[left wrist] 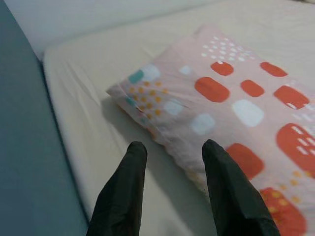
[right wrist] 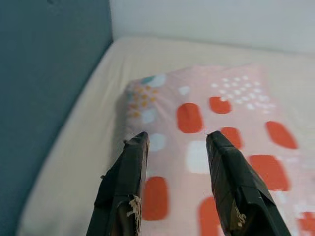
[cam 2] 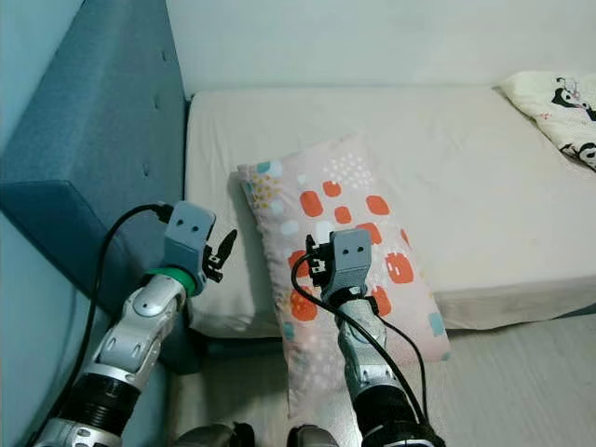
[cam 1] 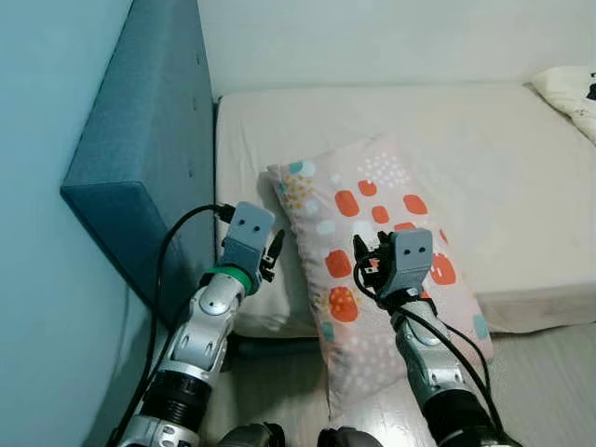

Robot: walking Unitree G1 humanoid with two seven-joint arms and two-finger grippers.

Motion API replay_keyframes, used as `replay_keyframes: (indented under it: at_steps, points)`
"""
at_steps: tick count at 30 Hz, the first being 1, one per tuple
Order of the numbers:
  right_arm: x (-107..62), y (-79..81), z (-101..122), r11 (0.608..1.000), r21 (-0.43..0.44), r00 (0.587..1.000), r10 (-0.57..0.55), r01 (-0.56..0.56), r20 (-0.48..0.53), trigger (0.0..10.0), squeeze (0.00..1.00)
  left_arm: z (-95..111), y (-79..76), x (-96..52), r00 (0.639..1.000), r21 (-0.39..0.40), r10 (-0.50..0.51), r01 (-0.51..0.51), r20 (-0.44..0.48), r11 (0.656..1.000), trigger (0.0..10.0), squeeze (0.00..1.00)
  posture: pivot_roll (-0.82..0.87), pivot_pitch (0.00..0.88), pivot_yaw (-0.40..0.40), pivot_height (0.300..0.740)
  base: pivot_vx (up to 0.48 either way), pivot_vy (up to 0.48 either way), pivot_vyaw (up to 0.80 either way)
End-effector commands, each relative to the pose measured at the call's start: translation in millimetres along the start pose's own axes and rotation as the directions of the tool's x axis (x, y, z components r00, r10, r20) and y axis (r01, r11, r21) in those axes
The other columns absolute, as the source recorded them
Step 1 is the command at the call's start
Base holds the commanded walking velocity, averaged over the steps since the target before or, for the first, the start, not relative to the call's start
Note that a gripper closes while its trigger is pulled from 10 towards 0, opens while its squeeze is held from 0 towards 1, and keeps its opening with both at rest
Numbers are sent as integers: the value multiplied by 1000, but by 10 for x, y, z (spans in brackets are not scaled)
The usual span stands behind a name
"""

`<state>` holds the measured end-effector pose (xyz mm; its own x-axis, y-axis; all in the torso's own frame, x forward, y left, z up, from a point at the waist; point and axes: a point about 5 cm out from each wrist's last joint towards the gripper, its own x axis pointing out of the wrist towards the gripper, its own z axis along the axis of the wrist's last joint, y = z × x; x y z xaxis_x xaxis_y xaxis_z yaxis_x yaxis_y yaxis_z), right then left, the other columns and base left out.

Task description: Clean up the room

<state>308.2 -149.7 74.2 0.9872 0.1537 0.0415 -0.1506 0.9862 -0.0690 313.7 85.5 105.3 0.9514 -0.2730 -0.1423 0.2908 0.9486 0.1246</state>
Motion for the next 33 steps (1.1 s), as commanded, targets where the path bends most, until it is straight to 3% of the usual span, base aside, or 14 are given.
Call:
replay_keyframes:
  at_steps: [1,5,7,12,17,20,25,33]
  points:
    - [-10,-39,-16,1000,-15,1000,-21,21,-6,10000,0,-55,-27,-10,1000,-5,-7,7,-30,1000,10000,0,23,0,27,731,0,0,0]
    - [-11,-146,-18,998,-27,998,-57,56,-17,10000,0,-68,-79,3,999,21,-18,19,-42,1000,10000,0,17,15,27,731,0,0,0]
    - [0,-306,-4,995,-35,996,-89,88,-29,10000,0,-123,-149,13,996,99,-52,60,-76,993,10000,0,-1,41,34,731,0,0,0]
    - [41,-397,51,994,-45,995,-96,95,-23,10000,0,-225,-216,-7,989,158,-85,104,-123,982,10000,0,-19,69,43,731,0,0,0]
    - [91,-380,124,996,-9,996,-91,91,8,10000,0,-222,-214,-11,992,111,-69,80,-105,991,10000,0,-18,77,40,731,0,0,0]
    - [98,-263,131,997,9,997,-75,75,22,10000,0,-173,-142,-1,998,47,-31,34,-60,998,10000,0,-19,81,32,731,0,0,0]
    - [67,-178,83,998,23,998,-61,61,13,10000,0,-166,-89,-5,999,38,-13,15,-51,999,10000,0,-14,78,32,726,0,0,0]
    - [51,-185,52,998,32,998,-63,63,4,10000,0,-170,-78,-4,998,43,-11,13,-55,999,10000,0,-9,73,37,691,0,0,0]
